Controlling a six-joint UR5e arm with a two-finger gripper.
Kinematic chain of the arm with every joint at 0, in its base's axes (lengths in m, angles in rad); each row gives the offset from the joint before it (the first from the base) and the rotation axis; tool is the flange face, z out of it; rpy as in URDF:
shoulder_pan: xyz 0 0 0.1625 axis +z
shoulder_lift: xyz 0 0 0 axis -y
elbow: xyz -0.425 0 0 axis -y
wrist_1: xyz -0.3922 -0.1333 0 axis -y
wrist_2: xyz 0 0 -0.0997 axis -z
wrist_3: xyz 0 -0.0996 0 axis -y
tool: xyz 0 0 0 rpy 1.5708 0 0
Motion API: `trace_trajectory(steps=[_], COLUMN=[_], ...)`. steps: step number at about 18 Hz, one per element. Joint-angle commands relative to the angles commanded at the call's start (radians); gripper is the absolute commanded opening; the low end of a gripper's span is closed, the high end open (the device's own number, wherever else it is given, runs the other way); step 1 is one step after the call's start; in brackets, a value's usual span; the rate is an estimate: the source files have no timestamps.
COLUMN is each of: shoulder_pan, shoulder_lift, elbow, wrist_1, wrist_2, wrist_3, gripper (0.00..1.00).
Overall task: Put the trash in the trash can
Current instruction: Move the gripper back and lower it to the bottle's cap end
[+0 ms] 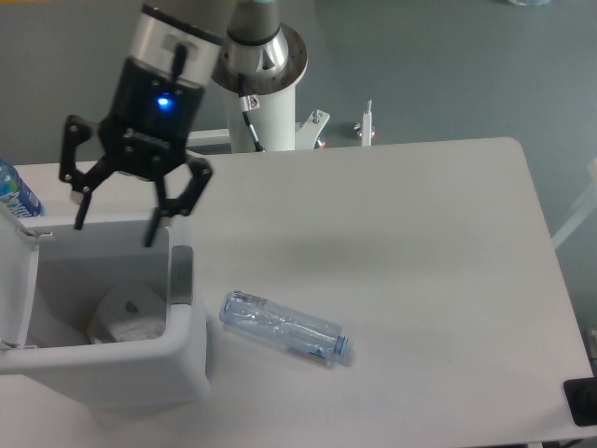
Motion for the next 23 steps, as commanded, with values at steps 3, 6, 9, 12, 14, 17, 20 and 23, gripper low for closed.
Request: trace_trajectory(steps=[3, 6, 9, 12, 14, 17, 20, 23], shoulder_pan=[0.074, 0.095, 0.108, 0.108, 0.108, 0.109, 0.109, 0.108], shoulder_lift=[0.008, -0.001, -0.002, -0.061, -0.132, -0.198, -0.261, -0.340], elbow=[-0.014, -0.052, -0.156, -0.192, -0.176, -0.147, -0.130, -0.100], wrist_1=[-0.012, -0.058, -0.064, -0.074, -0.075, -0.074, -0.068, -0.064], wrist_2=[0.124, 0.258, 0.305, 0.374, 0.417, 0.414, 0.414, 0.430], wrist_3=[-0.115, -0.210, -0.247, -0.267, -0.301, -0.316, -0.318, -0.318], gripper=[1.00, 1.00, 1.00, 1.00, 1.00, 1.00, 1.00, 1.00])
